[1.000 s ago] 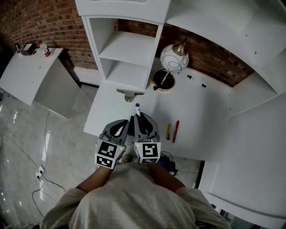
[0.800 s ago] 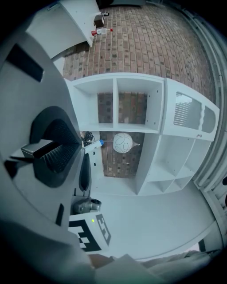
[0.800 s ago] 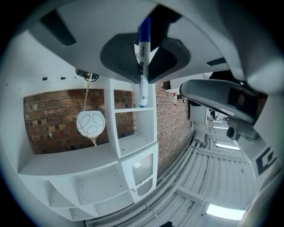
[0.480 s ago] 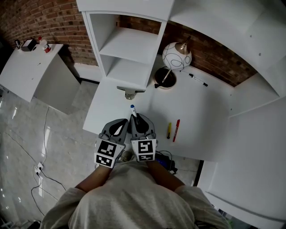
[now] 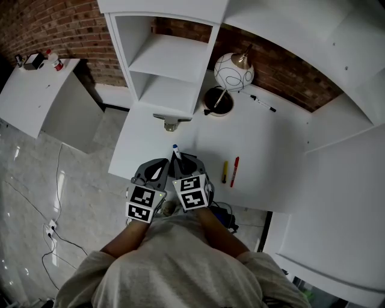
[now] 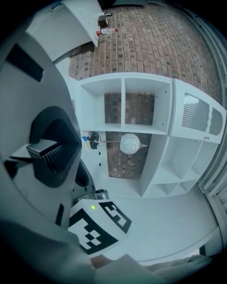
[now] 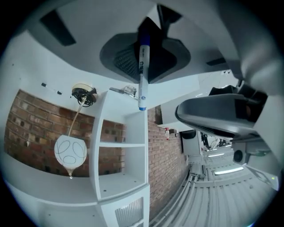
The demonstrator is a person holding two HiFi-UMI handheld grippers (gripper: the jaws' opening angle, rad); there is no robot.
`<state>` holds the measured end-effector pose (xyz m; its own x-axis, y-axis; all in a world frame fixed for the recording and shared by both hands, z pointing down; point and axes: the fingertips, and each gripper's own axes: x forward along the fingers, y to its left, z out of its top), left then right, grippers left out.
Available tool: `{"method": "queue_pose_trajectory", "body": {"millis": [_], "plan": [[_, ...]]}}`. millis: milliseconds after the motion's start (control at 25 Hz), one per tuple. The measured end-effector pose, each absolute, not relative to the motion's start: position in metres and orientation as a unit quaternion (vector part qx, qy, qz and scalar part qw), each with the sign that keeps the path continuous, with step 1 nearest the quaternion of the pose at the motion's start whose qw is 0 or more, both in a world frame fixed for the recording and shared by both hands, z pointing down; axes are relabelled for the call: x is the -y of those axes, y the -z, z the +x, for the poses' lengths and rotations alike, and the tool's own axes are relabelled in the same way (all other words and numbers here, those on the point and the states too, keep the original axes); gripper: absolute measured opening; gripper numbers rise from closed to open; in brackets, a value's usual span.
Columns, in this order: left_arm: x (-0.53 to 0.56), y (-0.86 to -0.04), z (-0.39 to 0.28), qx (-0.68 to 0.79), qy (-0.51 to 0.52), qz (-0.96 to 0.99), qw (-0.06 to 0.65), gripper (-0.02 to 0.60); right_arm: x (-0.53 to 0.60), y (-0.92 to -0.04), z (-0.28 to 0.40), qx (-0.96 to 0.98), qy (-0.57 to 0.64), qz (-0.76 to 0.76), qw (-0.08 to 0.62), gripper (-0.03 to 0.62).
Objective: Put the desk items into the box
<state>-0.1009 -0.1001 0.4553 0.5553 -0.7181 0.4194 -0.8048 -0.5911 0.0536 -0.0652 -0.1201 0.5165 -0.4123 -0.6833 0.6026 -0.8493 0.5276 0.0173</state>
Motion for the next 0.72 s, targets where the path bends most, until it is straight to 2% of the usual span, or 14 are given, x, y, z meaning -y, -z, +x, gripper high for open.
{"method": "queue_pose_trajectory", "body": {"millis": [320,560,720], "plan": [[0.099,-0.458,-0.097,0.428,-0.187,0.876,0.123,0.003,0.110,-0.536,-0.071,0.815,-0.159,0.421,0.366,0.078],[0.099,-0.459,-0.098,0.430,-0.189,0.874,0.128,0.003,0.109,-0.531,-0.072,0.824,-0.177,0.414,0.342,0.099],[0.099,-0.456,-0.094,0.429,-0.184,0.876,0.122,0.003,0.113,-0.514,-0.065,0.830,-0.149,0.445,0.301,0.103]]}}
